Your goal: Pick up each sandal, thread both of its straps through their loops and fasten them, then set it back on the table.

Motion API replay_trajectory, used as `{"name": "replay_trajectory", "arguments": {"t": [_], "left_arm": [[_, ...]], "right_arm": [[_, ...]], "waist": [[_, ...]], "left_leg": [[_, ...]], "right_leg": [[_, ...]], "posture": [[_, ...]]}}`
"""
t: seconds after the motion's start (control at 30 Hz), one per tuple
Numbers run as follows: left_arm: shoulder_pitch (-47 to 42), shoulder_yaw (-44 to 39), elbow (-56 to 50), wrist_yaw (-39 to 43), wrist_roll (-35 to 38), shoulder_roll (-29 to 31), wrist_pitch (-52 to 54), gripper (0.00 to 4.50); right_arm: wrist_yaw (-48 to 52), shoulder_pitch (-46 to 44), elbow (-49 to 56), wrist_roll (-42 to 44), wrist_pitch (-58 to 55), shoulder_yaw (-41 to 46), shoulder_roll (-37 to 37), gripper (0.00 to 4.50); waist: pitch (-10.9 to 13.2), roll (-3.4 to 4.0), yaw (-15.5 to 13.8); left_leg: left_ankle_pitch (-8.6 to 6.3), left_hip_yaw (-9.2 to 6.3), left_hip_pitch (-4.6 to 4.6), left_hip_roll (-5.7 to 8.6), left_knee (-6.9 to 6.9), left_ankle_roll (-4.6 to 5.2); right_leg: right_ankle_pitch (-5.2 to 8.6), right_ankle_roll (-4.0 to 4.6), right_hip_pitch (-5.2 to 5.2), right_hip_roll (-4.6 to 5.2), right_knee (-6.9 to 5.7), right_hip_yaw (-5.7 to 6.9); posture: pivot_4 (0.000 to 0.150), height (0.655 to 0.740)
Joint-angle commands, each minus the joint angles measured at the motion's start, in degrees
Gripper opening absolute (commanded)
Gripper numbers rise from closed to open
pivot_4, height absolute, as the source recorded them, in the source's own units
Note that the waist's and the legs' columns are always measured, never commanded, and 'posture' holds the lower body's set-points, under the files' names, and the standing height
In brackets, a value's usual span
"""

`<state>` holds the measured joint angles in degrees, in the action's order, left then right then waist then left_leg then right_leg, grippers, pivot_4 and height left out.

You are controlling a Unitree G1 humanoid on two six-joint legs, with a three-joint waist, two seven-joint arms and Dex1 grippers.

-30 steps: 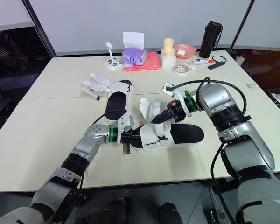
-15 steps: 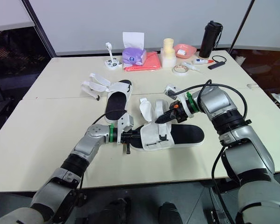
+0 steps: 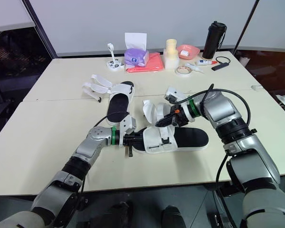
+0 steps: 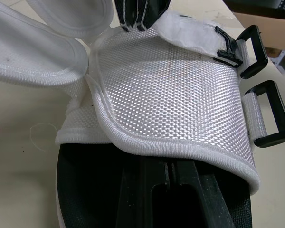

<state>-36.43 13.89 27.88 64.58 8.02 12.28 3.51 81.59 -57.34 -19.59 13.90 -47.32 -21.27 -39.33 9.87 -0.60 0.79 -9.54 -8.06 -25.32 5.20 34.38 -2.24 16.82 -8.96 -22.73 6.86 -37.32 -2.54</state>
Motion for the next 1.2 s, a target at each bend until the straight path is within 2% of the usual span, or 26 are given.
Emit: {"name": "replay_trajectory", "arguments": {"t": [0.03,0.37,1.2], "left_arm": [[0.5,1.0,0.2,0.1,-0.8,0.2,0.7,0.0],[0.5,1.1,0.3,0.1,-0.9,0.2,0.4,0.0],[0.3,1.4,0.7,0.1,-1.1,-0.2,0.0,0.0]], "right_arm": [[2.3,-3.2,0.5,2.8,-5.6,1.9,-0.4,0.01],[3.1,-6.6,-0.2,8.4,-15.6,4.3,-0.1,0.01],[4.6,-3.9,1.1,7.1,-12.6,1.3,-3.5,0.01]], "waist": [[0.0,0.0,0.0],[0.0,0.0,0.0],[0.0,0.0,0.0]], "left_leg": [[0.0,0.0,0.0,0.0,0.0,0.0],[0.0,-0.01,0.0,0.0,0.0,0.0],[0.0,0.02,0.0,0.0,0.0,0.0]], "right_leg": [[0.0,0.0,-0.01,0.0,0.0,0.0],[0.0,0.0,-0.01,0.0,-0.01,0.0],[0.0,0.0,-0.01,0.0,-0.01,0.0]], "posture": [[0.15,0.7344],[0.15,0.7344],[0.15,0.7344]]}}
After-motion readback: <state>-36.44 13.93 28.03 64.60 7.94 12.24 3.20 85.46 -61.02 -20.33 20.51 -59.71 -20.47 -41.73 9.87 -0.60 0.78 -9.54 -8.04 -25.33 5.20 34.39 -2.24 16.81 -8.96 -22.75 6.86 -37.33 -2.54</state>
